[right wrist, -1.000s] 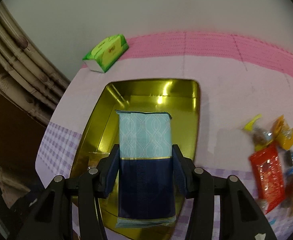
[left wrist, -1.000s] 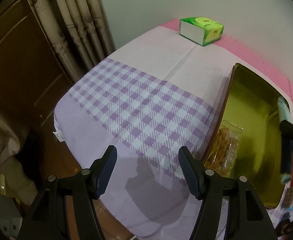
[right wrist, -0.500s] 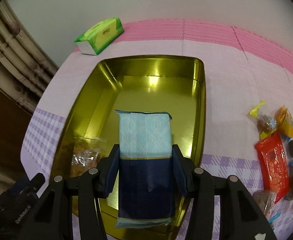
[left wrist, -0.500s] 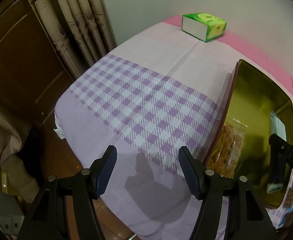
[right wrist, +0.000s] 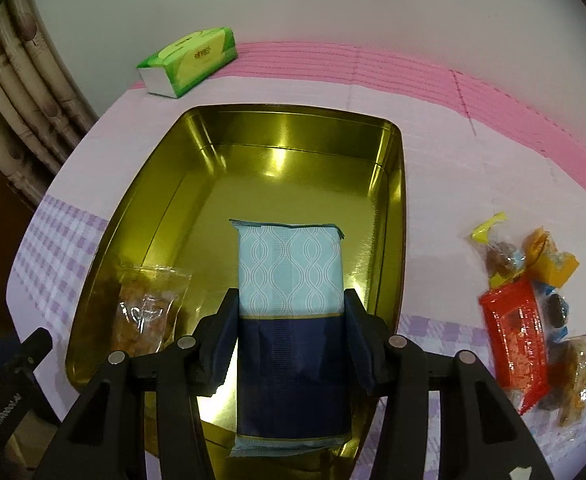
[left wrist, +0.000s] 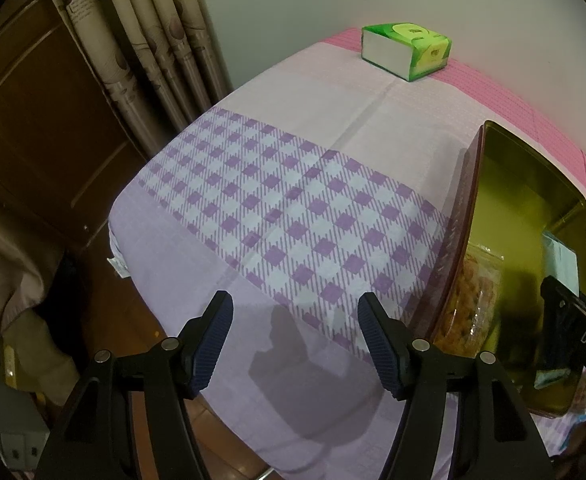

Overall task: Organize snacks
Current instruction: 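Lower the teal-and-navy package into the gold tin and open the right gripper, then grasp the clear bag of gold-printed pastry with the right gripper, then grasp the pink-patterned wrapped pastry with the left gripper while the right holds its bag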

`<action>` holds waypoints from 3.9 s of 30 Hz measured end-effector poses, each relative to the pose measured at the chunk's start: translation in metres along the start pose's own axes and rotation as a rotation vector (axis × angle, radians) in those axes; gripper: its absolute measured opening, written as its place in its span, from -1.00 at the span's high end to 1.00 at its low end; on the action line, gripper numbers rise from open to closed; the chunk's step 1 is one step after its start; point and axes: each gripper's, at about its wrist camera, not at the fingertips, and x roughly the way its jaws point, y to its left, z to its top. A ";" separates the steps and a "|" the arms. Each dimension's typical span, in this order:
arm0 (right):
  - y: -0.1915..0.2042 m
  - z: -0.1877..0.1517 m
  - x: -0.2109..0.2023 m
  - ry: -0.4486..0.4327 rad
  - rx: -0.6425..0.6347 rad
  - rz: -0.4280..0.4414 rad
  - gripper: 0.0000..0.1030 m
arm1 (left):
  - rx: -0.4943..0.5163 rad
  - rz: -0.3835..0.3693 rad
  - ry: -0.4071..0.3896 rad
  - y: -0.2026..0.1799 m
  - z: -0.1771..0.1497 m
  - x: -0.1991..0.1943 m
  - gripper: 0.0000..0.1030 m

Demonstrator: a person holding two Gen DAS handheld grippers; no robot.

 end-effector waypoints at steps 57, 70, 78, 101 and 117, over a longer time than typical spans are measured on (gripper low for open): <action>-0.197 -0.064 -0.066 0.015 0.083 -0.185 -0.27 | 0.201 -0.034 -0.084 -0.039 -0.010 -0.023 -0.38; -0.192 -0.055 -0.046 0.035 0.056 -0.128 0.28 | 0.388 -0.083 -0.160 -0.092 -0.032 -0.064 -0.39; -0.208 -0.062 -0.062 -0.012 0.103 -0.111 0.32 | 0.514 -0.175 -0.153 -0.146 -0.060 -0.081 -0.39; -0.280 -0.112 -0.067 -0.012 0.280 -0.122 0.32 | 0.627 -0.430 0.118 -0.280 -0.103 -0.076 -0.33; -0.277 -0.112 -0.064 -0.007 0.291 -0.069 0.32 | 0.663 -0.336 0.192 -0.316 -0.112 -0.046 0.30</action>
